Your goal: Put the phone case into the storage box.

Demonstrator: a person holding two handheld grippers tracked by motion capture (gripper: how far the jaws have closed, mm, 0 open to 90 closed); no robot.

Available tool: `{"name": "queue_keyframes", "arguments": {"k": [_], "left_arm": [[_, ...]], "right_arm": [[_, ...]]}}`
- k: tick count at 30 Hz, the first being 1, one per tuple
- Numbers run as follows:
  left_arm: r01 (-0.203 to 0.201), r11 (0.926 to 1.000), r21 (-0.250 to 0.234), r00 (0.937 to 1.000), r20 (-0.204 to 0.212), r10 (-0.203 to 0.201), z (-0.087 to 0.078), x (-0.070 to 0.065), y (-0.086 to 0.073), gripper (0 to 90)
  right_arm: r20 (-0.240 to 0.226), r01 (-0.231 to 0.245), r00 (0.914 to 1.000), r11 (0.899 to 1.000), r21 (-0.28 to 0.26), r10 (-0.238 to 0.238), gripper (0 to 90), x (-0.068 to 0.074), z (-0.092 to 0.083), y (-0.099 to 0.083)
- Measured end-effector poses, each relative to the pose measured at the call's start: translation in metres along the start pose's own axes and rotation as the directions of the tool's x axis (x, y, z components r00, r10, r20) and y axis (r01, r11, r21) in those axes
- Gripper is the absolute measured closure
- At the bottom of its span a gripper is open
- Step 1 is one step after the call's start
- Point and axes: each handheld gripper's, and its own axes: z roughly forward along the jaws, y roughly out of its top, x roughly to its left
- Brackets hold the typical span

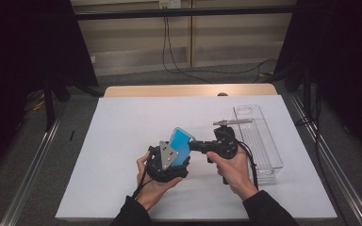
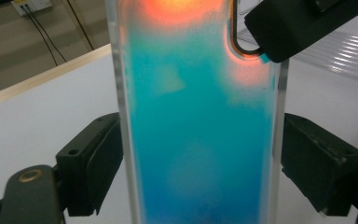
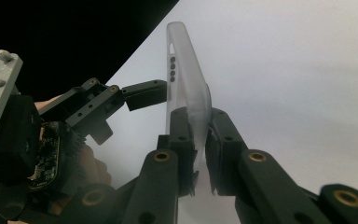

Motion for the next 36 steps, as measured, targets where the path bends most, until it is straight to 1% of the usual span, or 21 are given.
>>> {"name": "queue_keyframes", "arguments": {"k": [2,4,6,9,12,15,17,19,20,21,23,24,25,26,27,28,31,32,33,35,36], "left_arm": [[0.034,0.9994,0.002,0.9990,0.029,-0.034,0.001,0.002,0.000,13.2],[0.044,0.9990,-0.002,0.9987,0.025,-0.044,0.000,0.004,0.000,7.0],[0.058,0.9982,-0.017,0.9979,0.029,-0.057,-0.001,0.006,0.000,4.8],[0.083,0.9960,-0.033,0.9954,0.052,-0.081,-0.004,0.010,0.001,4.1],[0.093,0.9946,-0.047,0.9944,0.055,-0.090,-0.006,0.013,0.002,3.6],[0.113,0.9920,-0.056,0.9925,0.053,-0.110,-0.008,0.016,0.002,3.2],[0.118,0.9911,-0.061,0.9920,0.051,-0.115,-0.010,0.019,0.003,3.0],[0.132,0.9892,-0.063,0.9892,0.073,-0.127,-0.011,0.022,0.003,2.9],[0.129,0.9891,-0.072,0.9894,0.077,-0.123,-0.012,0.023,0.003,2.8],[0.117,0.9899,-0.080,0.9914,0.068,-0.112,-0.014,0.024,0.003,2.7],[0.104,0.9912,-0.082,0.9930,0.065,-0.099,-0.016,0.026,0.003,2.5],[0.099,0.9914,-0.086,0.9937,0.061,-0.094,-0.017,0.026,0.003,2.5],[0.096,0.9920,-0.083,0.9946,0.049,-0.092,-0.018,0.027,0.003,2.3],[0.098,0.9916,-0.084,0.9943,0.052,-0.094,-0.019,0.029,0.003,2.4],[0.090,0.9920,-0.088,0.9950,0.051,-0.086,-0.021,0.030,0.002,2.3],[0.086,0.9924,-0.088,0.9957,0.043,-0.082,-0.022,0.031,0.002,1.9],[0.083,0.9938,-0.075,0.9963,0.027,-0.081,-0.025,0.035,0.000,1.9],[0.070,0.9950,-0.071,0.9974,0.019,-0.069,-0.026,0.037,-0.001,1.9],[0.067,0.9952,-0.071,0.9977,0.012,-0.067,-0.028,0.039,-0.002,1.9],[0.072,0.9951,-0.067,0.9974,0.004,-0.072,-0.032,0.043,-0.005,2.1],[0.074,0.9947,-0.072,0.9973,0.002,-0.074,-0.034,0.045,-0.007,2.1]], "right_arm": [[-0.006,0.004,1.0000,1.000,-0.010,-0.004,82.5,0.001,0.000,0.000],[0.005,0.019,0.9998,1.000,-0.012,-0.019,82.7,0.002,0.000,0.000],[0.016,0.030,0.9994,0.999,-0.017,-0.030,82.9,0.002,0.000,0.001],[0.027,0.035,0.9990,0.999,-0.038,-0.034,83.0,0.000,-0.003,0.002],[0.051,0.061,0.9970,0.997,-0.051,-0.058,83.0,-0.001,-0.007,0.004],[0.071,0.065,0.9957,0.995,-0.071,-0.060,83.1,-0.002,-0.012,0.005],[0.076,0.068,0.9951,0.994,-0.082,-0.062,83.2,-0.003,-0.015,0.006],[0.086,0.083,0.9934,0.993,-0.089,-0.076,83.2,-0.003,-0.017,0.007],[0.087,0.087,0.9931,0.992,-0.090,-0.079,83.2,-0.004,-0.018,0.007],[0.089,0.086,0.9930,0.992,-0.089,-0.078,83.2,-0.004,-0.019,0.007],[0.101,0.101,0.9907,0.990,-0.095,-0.091,83.2,-0.005,-0.020,0.008],[0.106,0.100,0.9903,0.990,-0.097,-0.089,83.2,-0.005,-0.021,0.008],[0.107,0.098,0.9905,0.990,-0.098,-0.087,83.2,-0.005,-0.021,0.008],[0.108,0.106,0.9896,0.989,-0.101,-0.095,83.3,-0.005,-0.021,0.008],[0.114,0.111,0.9885,0.988,-0.103,-0.099,83.3,-0.005,-0.022,0.008],[0.118,0.116,0.9876,0.988,-0.103,-0.104,83.2,-0.005,-0.022,0.009],[0.130,0.127,0.9851,0.986,-0.108,-0.113,83.3,-0.007,-0.025,0.009],[0.136,0.135,0.9834,0.984,-0.112,-0.120,83.3,-0.008,-0.026,0.010],[0.141,0.147,0.9813,0.983,-0.114,-0.131,83.3,-0.009,-0.027,0.010],[0.163,0.164,0.9761,0.980,-0.117,-0.144,83.2,-0.009,-0.028,0.011],[0.166,0.167,0.9752,0.979,-0.120,-0.146,83.3,-0.010,-0.029,0.011]]}}
